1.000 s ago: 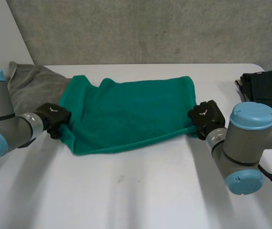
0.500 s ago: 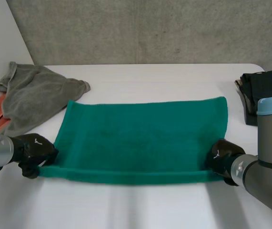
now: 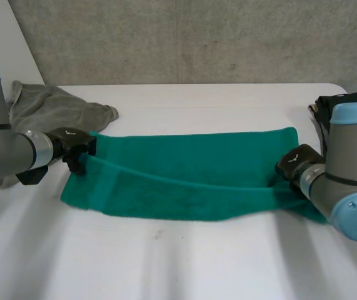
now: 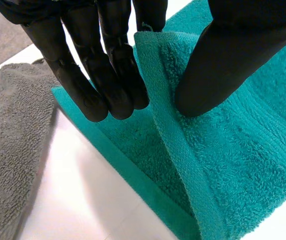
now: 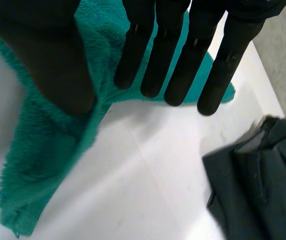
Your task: Fold the laundry.
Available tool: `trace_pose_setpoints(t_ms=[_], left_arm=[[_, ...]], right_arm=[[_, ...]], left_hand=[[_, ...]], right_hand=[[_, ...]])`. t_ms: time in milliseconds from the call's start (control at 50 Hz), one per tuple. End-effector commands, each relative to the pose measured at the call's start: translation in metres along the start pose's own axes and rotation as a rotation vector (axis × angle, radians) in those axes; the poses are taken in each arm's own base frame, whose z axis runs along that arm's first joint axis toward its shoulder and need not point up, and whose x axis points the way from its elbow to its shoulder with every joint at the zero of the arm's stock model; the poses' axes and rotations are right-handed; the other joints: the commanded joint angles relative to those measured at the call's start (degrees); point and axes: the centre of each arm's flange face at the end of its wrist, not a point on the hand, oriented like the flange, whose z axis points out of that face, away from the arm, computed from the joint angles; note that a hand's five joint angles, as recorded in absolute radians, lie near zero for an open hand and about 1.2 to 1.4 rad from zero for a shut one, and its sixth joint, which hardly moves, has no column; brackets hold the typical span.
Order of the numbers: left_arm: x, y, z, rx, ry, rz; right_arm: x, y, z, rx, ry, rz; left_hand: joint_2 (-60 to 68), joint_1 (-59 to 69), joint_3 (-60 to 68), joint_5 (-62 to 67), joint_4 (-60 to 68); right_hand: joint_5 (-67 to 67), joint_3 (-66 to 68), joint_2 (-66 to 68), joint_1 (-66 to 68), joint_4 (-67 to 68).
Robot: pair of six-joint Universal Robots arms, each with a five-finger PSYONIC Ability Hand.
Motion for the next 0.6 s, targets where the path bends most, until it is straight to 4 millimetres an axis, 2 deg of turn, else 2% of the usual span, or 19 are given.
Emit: trace_pose_setpoints(t_ms=[20, 140, 300, 480, 600], left_arm=[[-0.009, 0.006, -0.003, -0.003, -0.057, 0.036], [-0.016, 0.008, -0.005, 0.003, -0.080, 0.027], [-0.021, 0.011, -0.003, 0.007, -0.096, 0.023], [-0.027, 0.013, 0.004, 0.003, -0.109, 0.015], [-0.029, 0.012, 0.006, 0.004, -0.115, 0.004]], right_arm=[[0.021, 0.011, -0.002, -0.039, -0.025, 0.136], [0.034, 0.023, 0.001, -0.060, -0.060, 0.229], [0.037, 0.035, 0.000, -0.041, -0.141, 0.407], [0.026, 0.046, -0.017, -0.028, -0.178, 0.463], [0.014, 0.053, -0.020, -0.017, -0.170, 0.456]], left_hand=[[11.5, 12.6, 11.9, 13.2, 11.6], [11.5, 12.6, 11.9, 13.2, 11.6], [11.5, 12.6, 11.9, 13.2, 11.6], [11.5, 12.6, 11.9, 13.2, 11.6], [11.5, 12.6, 11.9, 13.2, 11.6]], right_hand=[[-4.0, -4.3, -4.2, -4.2, -4.5], [-12.1, -12.4, -12.2, -12.3, -12.6], [-14.5, -14.8, -14.6, -14.7, -15.0], [-19.7, -20.0, -19.8, -19.9, -20.2], [-20.7, -21.0, -20.8, -20.9, -21.2]])
